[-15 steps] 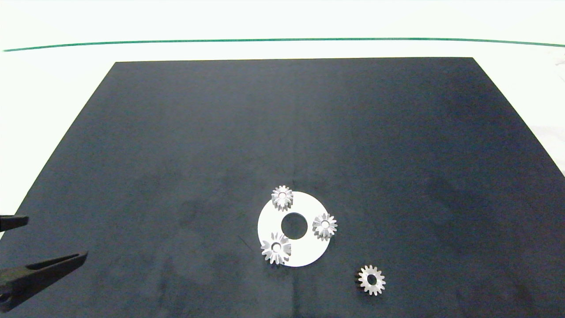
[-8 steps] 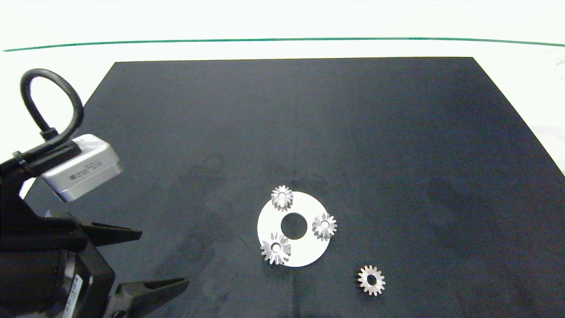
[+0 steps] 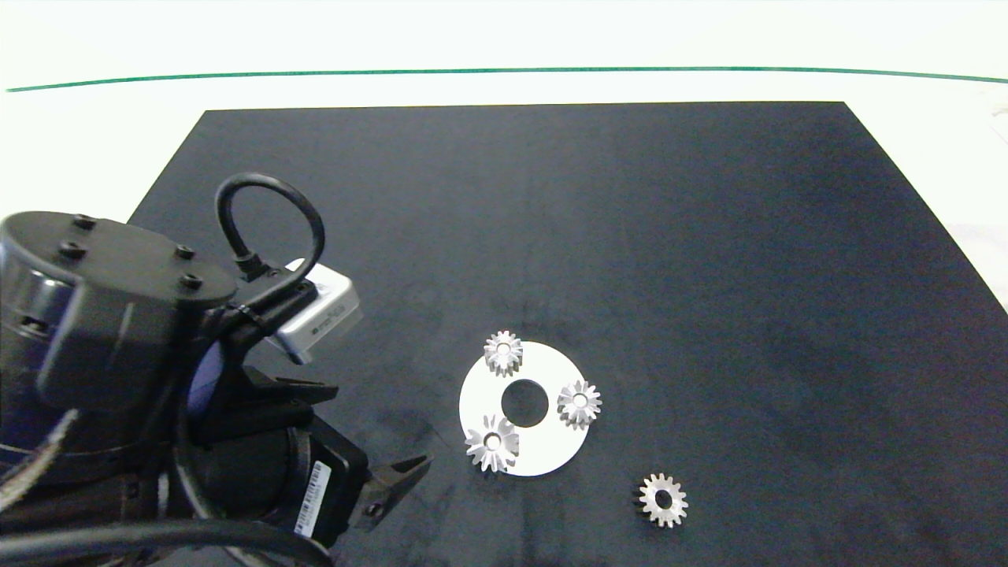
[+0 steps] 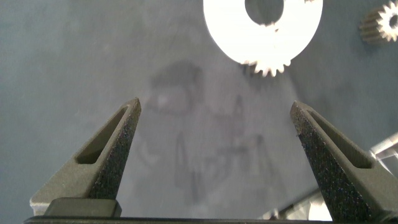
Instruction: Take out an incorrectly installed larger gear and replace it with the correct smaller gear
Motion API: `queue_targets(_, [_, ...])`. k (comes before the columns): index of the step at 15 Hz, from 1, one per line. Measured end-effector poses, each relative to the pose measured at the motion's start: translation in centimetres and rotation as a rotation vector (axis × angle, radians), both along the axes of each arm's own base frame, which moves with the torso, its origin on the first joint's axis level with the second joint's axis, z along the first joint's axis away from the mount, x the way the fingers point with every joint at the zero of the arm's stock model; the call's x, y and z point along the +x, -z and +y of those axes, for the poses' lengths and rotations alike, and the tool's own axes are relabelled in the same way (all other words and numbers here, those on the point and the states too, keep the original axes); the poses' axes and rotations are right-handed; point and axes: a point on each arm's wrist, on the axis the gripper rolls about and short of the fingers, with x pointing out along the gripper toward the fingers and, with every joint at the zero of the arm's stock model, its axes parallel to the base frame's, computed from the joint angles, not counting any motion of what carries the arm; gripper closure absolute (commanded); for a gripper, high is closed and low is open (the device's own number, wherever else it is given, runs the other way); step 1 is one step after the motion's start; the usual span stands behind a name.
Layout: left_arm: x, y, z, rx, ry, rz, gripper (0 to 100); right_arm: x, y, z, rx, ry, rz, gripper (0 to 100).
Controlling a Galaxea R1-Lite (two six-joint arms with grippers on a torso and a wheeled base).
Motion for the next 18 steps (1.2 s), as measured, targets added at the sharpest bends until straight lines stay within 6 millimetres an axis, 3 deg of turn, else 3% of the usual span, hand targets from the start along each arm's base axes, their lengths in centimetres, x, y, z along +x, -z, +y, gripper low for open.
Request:
queue_targets(9, [-0.6, 2.3, -3.8, -0.043, 0.091, -0.006, 0, 0.3, 0.3, 0.1, -0.004, -0.015, 0.013, 0])
queue_targets(16, [1.0, 0.9, -4.7, 0.021, 0.068, 0.01, 0, 0.1, 0.3, 0.1, -0.002, -0.012, 0.001, 0])
queue_targets(18, [1.5, 1.5, -5.4, 0.047, 0.071, 0.022, 0, 0.1, 0.3, 0.1, -0.002, -0.012, -0.001, 0])
